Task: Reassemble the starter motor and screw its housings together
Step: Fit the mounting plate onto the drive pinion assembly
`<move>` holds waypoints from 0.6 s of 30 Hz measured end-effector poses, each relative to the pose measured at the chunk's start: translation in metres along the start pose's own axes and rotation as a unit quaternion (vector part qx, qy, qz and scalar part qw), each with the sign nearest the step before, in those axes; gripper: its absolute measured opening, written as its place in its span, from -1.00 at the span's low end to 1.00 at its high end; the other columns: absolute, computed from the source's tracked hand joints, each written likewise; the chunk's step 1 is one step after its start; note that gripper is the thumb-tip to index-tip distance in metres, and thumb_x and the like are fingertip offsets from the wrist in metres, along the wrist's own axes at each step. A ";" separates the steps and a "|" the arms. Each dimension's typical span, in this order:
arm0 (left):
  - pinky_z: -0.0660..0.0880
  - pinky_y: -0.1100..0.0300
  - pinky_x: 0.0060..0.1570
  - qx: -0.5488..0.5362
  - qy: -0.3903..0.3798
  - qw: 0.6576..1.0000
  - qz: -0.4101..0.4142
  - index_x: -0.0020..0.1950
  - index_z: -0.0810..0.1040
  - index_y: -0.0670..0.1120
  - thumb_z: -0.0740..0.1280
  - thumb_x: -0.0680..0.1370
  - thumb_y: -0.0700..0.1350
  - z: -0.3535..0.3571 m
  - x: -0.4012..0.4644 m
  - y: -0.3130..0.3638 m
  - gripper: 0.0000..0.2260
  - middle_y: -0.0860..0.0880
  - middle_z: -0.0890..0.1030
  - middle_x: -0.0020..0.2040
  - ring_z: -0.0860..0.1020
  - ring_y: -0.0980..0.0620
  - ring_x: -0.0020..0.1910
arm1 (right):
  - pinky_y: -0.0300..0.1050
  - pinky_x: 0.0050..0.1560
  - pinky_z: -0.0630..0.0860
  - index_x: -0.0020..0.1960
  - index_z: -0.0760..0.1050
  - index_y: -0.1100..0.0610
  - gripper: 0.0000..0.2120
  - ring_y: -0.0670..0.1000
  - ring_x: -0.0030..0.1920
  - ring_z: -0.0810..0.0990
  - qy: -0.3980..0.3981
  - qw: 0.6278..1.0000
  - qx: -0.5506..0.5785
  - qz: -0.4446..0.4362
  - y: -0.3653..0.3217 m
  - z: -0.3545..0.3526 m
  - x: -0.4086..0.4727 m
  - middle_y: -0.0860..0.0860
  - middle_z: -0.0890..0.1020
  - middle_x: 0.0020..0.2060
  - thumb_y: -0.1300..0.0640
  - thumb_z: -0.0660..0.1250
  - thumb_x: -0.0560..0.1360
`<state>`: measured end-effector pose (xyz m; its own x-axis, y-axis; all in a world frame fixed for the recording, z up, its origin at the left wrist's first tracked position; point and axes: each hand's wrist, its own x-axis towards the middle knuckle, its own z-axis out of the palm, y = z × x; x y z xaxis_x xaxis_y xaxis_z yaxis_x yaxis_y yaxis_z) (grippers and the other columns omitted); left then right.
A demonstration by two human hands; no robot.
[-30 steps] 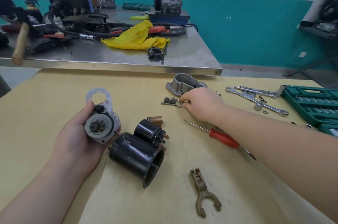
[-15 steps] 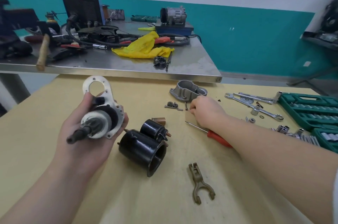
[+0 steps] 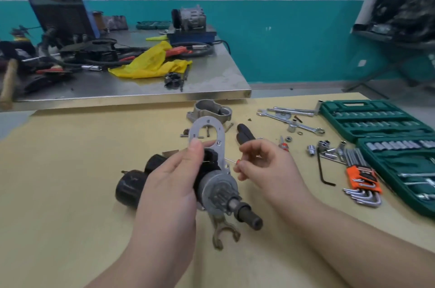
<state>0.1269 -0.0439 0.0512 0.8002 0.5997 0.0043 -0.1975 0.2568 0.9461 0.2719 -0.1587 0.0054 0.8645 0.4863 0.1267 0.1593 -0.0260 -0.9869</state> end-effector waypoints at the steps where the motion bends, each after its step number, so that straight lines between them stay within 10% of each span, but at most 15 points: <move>1: 0.62 0.13 -0.09 0.022 -0.004 1.000 0.006 0.04 0.81 0.07 0.37 0.47 0.27 0.005 0.002 -0.002 -0.62 -0.12 0.80 -0.04 0.75 0.00 -0.11 | -0.26 -0.22 0.61 0.03 0.63 0.08 -0.74 -0.07 -0.22 0.73 0.005 1.000 0.005 0.006 0.002 -0.005 -0.007 -0.02 0.72 -0.24 0.43 0.44 0.54; 18: 0.68 0.02 0.09 0.032 -0.020 0.995 -0.093 0.16 0.79 -0.03 0.37 0.52 0.14 -0.025 0.015 -0.053 -0.63 -0.21 0.78 0.10 0.76 -0.18 0.10 | -0.15 -0.07 0.69 -0.08 0.74 0.07 -0.73 0.09 -0.16 0.78 -0.069 0.997 0.008 0.035 0.013 -0.013 -0.015 0.06 0.78 -0.16 0.43 0.44 0.56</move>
<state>0.1352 -0.0294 -0.0073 0.8420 0.5148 -0.1616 -0.0081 0.3116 0.9502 0.2670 -0.1772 -0.0079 0.7993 0.5994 0.0433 0.0924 -0.0513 -0.9944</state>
